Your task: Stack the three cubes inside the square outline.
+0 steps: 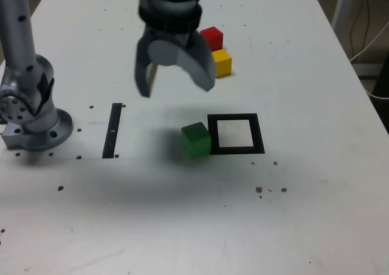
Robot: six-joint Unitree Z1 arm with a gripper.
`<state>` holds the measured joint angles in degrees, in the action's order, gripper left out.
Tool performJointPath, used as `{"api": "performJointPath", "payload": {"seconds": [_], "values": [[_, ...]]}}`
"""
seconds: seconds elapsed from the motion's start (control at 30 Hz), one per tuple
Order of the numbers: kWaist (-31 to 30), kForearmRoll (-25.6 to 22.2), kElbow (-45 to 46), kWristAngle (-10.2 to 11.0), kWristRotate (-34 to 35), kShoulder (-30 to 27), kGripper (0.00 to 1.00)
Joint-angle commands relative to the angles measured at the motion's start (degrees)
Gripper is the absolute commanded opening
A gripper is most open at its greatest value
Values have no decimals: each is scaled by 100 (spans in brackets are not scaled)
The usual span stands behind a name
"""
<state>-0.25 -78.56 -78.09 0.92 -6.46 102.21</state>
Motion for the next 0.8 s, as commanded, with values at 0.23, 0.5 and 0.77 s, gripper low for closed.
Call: {"api": "performJointPath", "payload": {"seconds": [0.23, 0.5, 0.77], "values": [[940, -67, -728, 183, -640, 568, 99], [1805, -146, -1336, 278, -1137, 972, 99], [2473, -168, -1789, 328, -1452, 1374, 99]]}}
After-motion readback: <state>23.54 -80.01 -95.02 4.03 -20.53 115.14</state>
